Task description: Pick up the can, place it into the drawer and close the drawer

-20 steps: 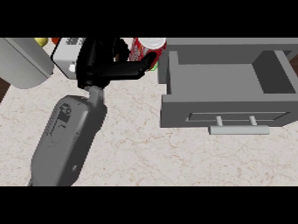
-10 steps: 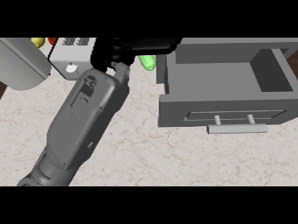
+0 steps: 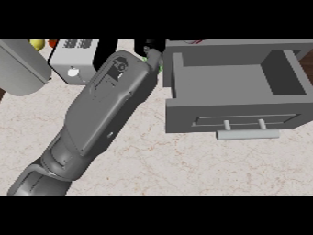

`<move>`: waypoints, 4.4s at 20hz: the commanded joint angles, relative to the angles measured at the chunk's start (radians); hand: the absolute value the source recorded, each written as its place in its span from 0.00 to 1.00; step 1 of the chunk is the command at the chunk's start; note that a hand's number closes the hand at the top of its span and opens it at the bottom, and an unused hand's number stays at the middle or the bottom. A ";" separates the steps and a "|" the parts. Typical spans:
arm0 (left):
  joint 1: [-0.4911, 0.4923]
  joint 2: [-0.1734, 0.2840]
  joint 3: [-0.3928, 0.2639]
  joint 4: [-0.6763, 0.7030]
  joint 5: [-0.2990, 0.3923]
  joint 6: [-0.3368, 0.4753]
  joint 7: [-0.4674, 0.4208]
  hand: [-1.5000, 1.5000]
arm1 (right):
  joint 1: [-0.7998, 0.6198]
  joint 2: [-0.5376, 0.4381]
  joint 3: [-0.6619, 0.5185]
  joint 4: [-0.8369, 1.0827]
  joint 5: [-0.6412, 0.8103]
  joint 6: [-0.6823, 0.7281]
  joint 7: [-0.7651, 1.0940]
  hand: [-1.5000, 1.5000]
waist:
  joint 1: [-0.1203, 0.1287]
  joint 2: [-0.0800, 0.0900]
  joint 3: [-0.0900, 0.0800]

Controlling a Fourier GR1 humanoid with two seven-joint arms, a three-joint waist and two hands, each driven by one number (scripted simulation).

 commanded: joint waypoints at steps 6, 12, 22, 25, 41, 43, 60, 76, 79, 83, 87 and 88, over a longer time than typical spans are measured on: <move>-0.156 0.000 -0.070 0.213 0.152 0.041 -0.089 1.00 | 0.044 0.020 0.066 -0.024 0.043 -0.012 -0.034 0.00 | -0.022 0.004 0.001; -0.161 0.000 -0.167 0.301 0.271 0.056 -0.176 1.00 | -0.004 -0.024 0.005 -0.004 -0.015 0.010 0.005 0.00 | -0.041 0.008 0.001; -0.216 0.000 -0.300 0.362 0.418 0.107 -0.171 1.00 | -0.079 -0.071 0.021 -0.020 -0.024 -0.062 0.075 0.00 | -0.051 0.013 0.001; -0.231 0.000 -0.326 0.414 0.422 0.105 -0.191 1.00 | -0.053 -0.006 0.063 -0.016 0.037 -0.007 0.018 0.00 | -0.052 0.014 0.002; -0.164 0.000 -0.405 0.457 0.547 0.167 -0.318 0.00 | -0.048 0.002 0.053 -0.079 0.030 -0.043 0.067 0.00 | -0.060 0.016 0.001; -0.156 0.000 -0.438 0.427 0.568 0.194 -0.321 0.00 | -0.063 -0.021 0.047 -0.063 0.001 -0.037 0.074 0.00 | -0.069 0.016 0.001; -0.169 0.000 -0.430 0.375 0.648 0.208 -0.449 0.00 | -0.256 -0.099 0.169 -0.149 0.540 0.050 -0.170 0.00 | -0.010 0.016 0.000; -0.241 0.020 -0.394 0.390 0.618 0.201 -0.317 0.00 | -0.588 -0.074 0.610 0.230 1.290 -0.198 -0.270 0.00 | 0.053 0.000 -0.001; -0.199 0.074 -0.394 0.379 0.596 0.168 -0.319 0.00 | -0.643 -0.076 0.665 0.323 1.387 -0.247 -0.282 0.00 | 0.055 0.000 -0.001; -0.157 0.058 -0.401 0.343 0.567 0.206 -0.330 0.00 | -0.747 -0.117 0.690 0.512 1.467 -0.267 -0.306 0.00 | 0.059 0.001 -0.001; -0.158 0.128 -0.392 0.276 0.557 0.214 -0.258 0.00 | -0.825 -0.155 0.699 0.667 1.536 -0.312 -0.355 0.00 | 0.064 -0.003 -0.001; -0.142 0.134 -0.410 0.258 0.552 0.201 -0.247 0.00 | -0.807 -0.154 0.735 0.718 1.593 -0.359 -0.380 0.00 | 0.075 -0.002 -0.001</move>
